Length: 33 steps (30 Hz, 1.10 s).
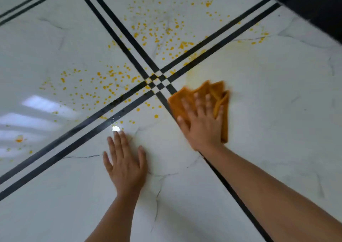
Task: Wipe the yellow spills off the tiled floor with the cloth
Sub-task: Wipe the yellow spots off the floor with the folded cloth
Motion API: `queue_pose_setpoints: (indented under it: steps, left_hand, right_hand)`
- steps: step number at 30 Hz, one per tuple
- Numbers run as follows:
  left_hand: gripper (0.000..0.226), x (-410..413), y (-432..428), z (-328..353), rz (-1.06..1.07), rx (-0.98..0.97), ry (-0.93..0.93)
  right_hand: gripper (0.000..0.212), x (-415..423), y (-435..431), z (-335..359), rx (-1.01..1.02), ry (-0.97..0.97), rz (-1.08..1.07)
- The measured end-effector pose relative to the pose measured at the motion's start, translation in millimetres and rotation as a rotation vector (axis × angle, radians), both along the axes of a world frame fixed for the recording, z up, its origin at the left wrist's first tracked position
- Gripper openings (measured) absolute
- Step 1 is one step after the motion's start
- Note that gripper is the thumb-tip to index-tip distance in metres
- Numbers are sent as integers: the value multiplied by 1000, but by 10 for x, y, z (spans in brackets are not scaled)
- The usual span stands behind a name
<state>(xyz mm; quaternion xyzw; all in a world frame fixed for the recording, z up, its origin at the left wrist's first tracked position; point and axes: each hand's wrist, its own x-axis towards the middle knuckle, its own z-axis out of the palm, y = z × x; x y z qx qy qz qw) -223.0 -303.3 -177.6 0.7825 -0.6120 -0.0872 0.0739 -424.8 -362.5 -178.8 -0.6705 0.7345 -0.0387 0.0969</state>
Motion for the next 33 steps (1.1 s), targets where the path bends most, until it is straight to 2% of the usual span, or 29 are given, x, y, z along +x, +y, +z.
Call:
queue_pose_setpoints:
  steps: [2,3,4,7,8,11,12,13,15,16,17,20,21,22,24,25,26,28,29,30,33]
  left_hand:
    - [74,161,140,-38,104,31,22]
    - [75,199,159,-50,136,47,37]
    - [75,217,157,-58,142,58,45]
    - [75,220,152,-76,110,76,53]
    - [75,221,153,-76,103,72,55]
    - [75,269,149,-76,91,70,69]
    - [75,270,159,-78,87,68,79]
    - [74,293,153,-74,86,66,95]
    - [74,215,164,-49,78,68,103]
    - [74,271,149,-80,86,77,113]
    - [73,260,153,-71,86,79,116]
    - [70,280,154,-83,78,89,134]
    - [70,282,157,-81,75,92,135]
    - [70,287,153,-85,73,93,137]
    - [70,282,152,-88,79,96,141]
    - [70,278,151,-82,78,95,139]
    - [70,276,154,-77,81,92,139]
    - [70,280,153,-80,81,95,138]
    - [70,283,150,-81,78,101,137]
    - [70,283,149,-83,76,107,138]
    - [70,279,141,-88,79,104,134]
  right_hand:
    - [54,140,163,-41,-40,10,317]
    - [54,117,154,-36,-34,12,387]
    - [54,114,89,-22,-20,15,335]
    - [55,406,-65,-7,25,-14,-143]
    - [56,584,-58,-2,19,-20,-121]
    - [55,782,50,-13,0,2,424]
    - [56,714,9,-3,17,25,489]
    - [56,705,-86,4,29,50,417]
    - [56,724,-161,-3,35,25,-11]
    - [56,904,-177,-6,37,19,-109]
    - [56,997,-131,-9,17,15,-70]
    - [56,851,-8,-15,18,54,515]
    - [56,731,-74,12,50,82,545]
    - [57,675,-164,3,62,103,418]
    - [57,767,-251,-7,47,79,23]
    - [57,878,-230,-11,44,80,-1]
    - [56,944,-185,-13,47,86,120]
    - [56,841,-85,-36,35,82,515]
    - [56,735,-85,-7,40,61,605]
    - [55,676,-92,-5,32,44,582]
    - [54,856,49,-2,14,-17,231]
